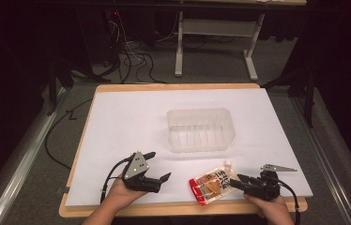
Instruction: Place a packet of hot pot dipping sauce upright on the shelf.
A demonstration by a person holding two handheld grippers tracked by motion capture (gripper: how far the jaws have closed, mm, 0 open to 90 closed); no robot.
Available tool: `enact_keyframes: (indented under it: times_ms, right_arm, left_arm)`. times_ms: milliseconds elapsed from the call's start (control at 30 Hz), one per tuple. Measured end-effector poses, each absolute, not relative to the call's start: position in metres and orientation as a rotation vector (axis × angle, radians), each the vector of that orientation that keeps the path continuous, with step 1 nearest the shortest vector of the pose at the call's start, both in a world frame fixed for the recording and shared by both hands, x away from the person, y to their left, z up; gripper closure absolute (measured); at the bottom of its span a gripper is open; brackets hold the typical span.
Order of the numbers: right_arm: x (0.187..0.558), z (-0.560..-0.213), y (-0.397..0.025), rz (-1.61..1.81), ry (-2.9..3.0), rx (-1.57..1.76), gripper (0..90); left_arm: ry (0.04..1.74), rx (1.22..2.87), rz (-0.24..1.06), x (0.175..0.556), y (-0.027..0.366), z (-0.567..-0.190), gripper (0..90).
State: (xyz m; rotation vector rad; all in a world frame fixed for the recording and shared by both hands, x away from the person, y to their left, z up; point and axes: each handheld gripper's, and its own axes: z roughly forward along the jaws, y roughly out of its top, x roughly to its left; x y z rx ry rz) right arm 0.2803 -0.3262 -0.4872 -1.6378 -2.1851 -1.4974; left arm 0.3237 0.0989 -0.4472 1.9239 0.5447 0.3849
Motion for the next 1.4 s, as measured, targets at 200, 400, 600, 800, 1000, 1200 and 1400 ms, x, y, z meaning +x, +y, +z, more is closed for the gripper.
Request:
enact_keyframes:
  times_ms: [200,400,600,800,1000,1200,1400]
  right_arm:
    - [0.28,-0.485,-0.327,-1.569,-2.084,-1.617,50.4]
    - [0.283,-0.489,-0.323,-1.5,-2.119,-1.606,60.5]
    - [0.284,-0.487,-0.316,-1.441,-2.24,-1.645,76.7]
    - [0.286,-0.48,-0.311,-1.476,-2.347,-1.624,90.0]
    - [0.287,-0.466,-0.308,-1.619,-2.37,-1.56,90.0]
    - [0.289,-0.45,-0.306,-1.756,-2.359,-1.522,90.0]
    - [0.286,-0.435,-0.305,-1.882,-2.382,-1.467,90.0]
  left_arm:
    - [0.538,1.933,0.378,0.323,0.098,-0.448,12.7]
    - [0.534,1.938,0.38,0.323,0.098,-0.448,12.7]
    - [0.536,1.945,0.387,0.321,0.1,-0.448,12.8]
    - [0.552,1.94,0.396,0.318,0.107,-0.448,12.8]
    - [0.572,1.936,0.408,0.315,0.114,-0.449,12.8]
    - [0.574,1.935,0.412,0.312,0.117,-0.449,12.8]
    - [0.571,1.94,0.412,0.313,0.116,-0.45,12.9]
